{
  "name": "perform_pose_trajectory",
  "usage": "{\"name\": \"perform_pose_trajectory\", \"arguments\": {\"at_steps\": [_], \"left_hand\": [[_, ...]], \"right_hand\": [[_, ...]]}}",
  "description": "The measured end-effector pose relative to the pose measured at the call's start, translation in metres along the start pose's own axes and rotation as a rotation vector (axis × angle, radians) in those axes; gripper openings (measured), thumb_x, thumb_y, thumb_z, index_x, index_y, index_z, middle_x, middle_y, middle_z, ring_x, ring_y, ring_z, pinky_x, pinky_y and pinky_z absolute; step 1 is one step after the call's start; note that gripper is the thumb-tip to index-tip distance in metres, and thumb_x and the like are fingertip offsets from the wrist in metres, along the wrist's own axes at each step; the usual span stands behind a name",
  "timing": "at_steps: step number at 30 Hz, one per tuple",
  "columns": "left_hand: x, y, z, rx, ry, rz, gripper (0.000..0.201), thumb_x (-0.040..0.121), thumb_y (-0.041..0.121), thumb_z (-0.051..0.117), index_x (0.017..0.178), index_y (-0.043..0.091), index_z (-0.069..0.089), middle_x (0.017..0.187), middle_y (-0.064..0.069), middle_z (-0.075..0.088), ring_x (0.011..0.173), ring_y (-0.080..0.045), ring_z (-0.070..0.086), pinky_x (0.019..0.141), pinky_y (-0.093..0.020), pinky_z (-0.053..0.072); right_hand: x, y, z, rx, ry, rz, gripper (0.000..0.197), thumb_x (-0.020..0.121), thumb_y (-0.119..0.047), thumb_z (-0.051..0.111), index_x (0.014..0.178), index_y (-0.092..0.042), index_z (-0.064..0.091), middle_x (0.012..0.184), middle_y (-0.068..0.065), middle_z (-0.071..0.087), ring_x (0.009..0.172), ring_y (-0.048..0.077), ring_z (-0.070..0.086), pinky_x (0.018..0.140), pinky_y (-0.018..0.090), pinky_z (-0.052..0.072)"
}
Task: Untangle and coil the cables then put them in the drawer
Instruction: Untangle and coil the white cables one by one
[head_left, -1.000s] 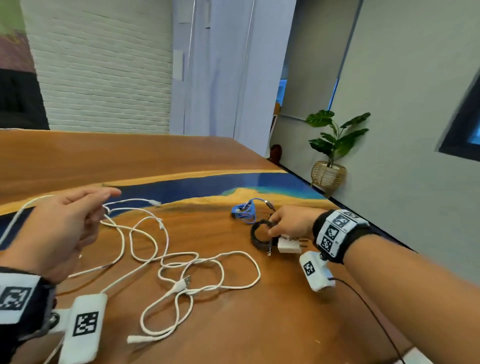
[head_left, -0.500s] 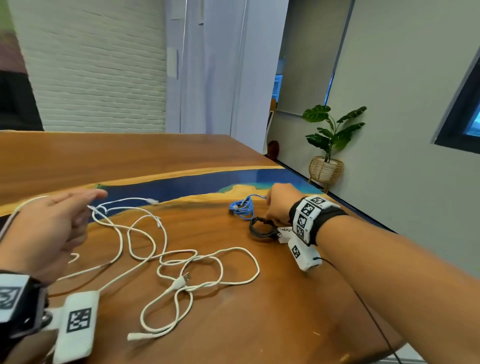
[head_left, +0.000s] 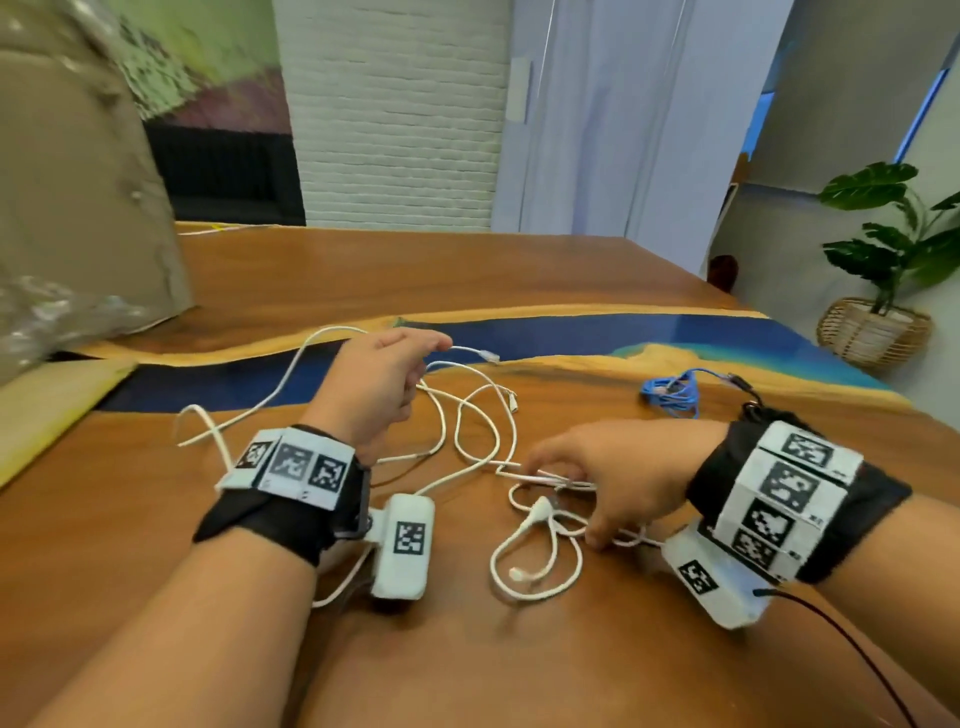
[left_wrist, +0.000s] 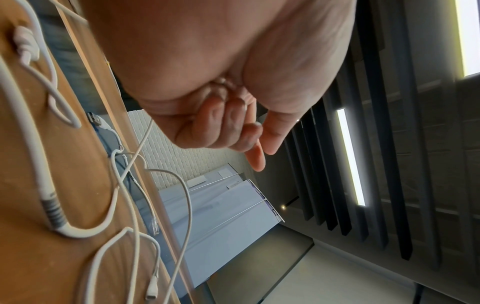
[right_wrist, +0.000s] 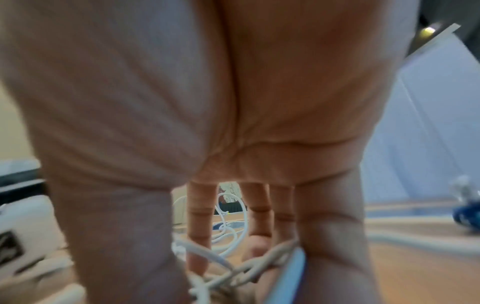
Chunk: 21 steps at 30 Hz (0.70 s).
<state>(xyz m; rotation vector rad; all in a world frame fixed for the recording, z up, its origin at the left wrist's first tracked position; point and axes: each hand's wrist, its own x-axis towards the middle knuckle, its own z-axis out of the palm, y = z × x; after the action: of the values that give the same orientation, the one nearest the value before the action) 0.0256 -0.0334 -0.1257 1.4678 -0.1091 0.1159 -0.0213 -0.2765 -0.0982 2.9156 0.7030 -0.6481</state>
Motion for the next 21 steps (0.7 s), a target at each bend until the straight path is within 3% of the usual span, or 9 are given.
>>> {"name": "perform_pose_trajectory", "arguments": {"at_steps": [3,5,8,9,11,13,16,18,21], "left_hand": [[-0.004,0.001,0.006,0.063,-0.026,-0.02,0.019,0.098,0.021,0.061,0.098,0.012,0.078,0.072,-0.002,0.053,0.054,-0.013,0.043,0.046,-0.025,0.032],[-0.008,0.001,0.01,0.092,-0.059,-0.025,0.019,0.098,0.021,0.062,0.098,0.012,0.078,0.085,-0.005,0.067,0.069,-0.015,0.059,0.057,-0.026,0.045],[-0.014,0.001,0.016,0.082,-0.214,-0.034,0.022,0.098,0.027,0.063,0.106,0.012,0.077,0.107,-0.014,0.075,0.091,-0.021,0.067,0.08,-0.036,0.05],[-0.016,0.001,0.018,0.07,-0.267,-0.043,0.026,0.097,0.033,0.065,0.109,0.013,0.077,0.112,-0.014,0.074,0.093,-0.021,0.067,0.083,-0.038,0.051],[-0.019,0.001,0.021,0.073,-0.298,-0.023,0.027,0.093,0.04,0.069,0.106,0.017,0.077,0.103,-0.011,0.073,0.088,-0.021,0.065,0.079,-0.037,0.051],[-0.018,0.003,0.022,0.116,-0.207,0.054,0.018,0.093,0.032,0.071,0.093,0.014,0.076,0.085,-0.01,0.066,0.076,-0.021,0.059,0.074,-0.039,0.047],[-0.008,0.002,0.013,0.14,0.062,0.131,0.022,0.096,0.023,0.068,0.081,0.008,0.069,0.067,-0.004,0.053,0.061,-0.014,0.048,0.067,-0.036,0.041],[-0.002,0.004,0.005,0.073,0.196,0.11,0.022,0.098,0.027,0.064,0.08,0.015,0.067,0.059,0.003,0.047,0.053,-0.012,0.041,0.057,-0.029,0.035],[0.001,0.006,-0.001,-0.025,0.319,0.105,0.024,0.1,0.027,0.06,0.078,0.019,0.064,0.055,0.006,0.04,0.044,-0.01,0.031,0.045,-0.025,0.025]], "right_hand": [[0.005,0.008,-0.014,0.217,0.015,0.002,0.024,0.086,-0.022,0.077,0.106,-0.033,0.067,0.098,-0.001,0.071,0.066,0.014,0.068,0.055,0.028,0.058],[0.003,0.015,-0.029,0.435,0.118,-0.058,0.012,0.089,-0.017,0.077,0.099,-0.02,0.072,0.092,0.007,0.074,0.053,0.014,0.064,0.051,0.03,0.057],[0.001,0.019,-0.044,0.949,0.338,-0.217,0.014,0.091,-0.01,0.075,0.105,-0.009,0.076,0.086,0.013,0.07,0.06,0.017,0.063,0.046,0.03,0.053],[0.003,0.017,-0.044,1.103,0.41,-0.263,0.016,0.093,-0.011,0.073,0.108,-0.008,0.076,0.089,0.015,0.071,0.065,0.02,0.064,0.044,0.029,0.051],[0.013,0.008,-0.038,1.292,0.561,-0.279,0.019,0.097,-0.02,0.068,0.106,-0.006,0.077,0.097,0.018,0.075,0.075,0.025,0.067,0.045,0.029,0.049],[0.028,-0.001,-0.025,1.407,0.646,-0.214,0.024,0.099,-0.027,0.065,0.101,-0.006,0.078,0.1,0.017,0.077,0.086,0.029,0.073,0.051,0.034,0.056],[0.046,-0.007,-0.007,1.461,0.657,-0.139,0.026,0.102,-0.029,0.06,0.099,-0.011,0.079,0.099,0.01,0.079,0.1,0.027,0.074,0.064,0.04,0.062],[0.053,-0.007,0.002,1.529,0.638,-0.119,0.026,0.104,-0.026,0.057,0.1,-0.01,0.076,0.096,0.008,0.078,0.093,0.026,0.073,0.062,0.039,0.061],[0.054,-0.004,0.009,1.683,0.604,-0.153,0.022,0.107,-0.016,0.048,0.11,-0.008,0.068,0.084,0.008,0.074,0.068,0.022,0.065,0.05,0.03,0.055]]}}
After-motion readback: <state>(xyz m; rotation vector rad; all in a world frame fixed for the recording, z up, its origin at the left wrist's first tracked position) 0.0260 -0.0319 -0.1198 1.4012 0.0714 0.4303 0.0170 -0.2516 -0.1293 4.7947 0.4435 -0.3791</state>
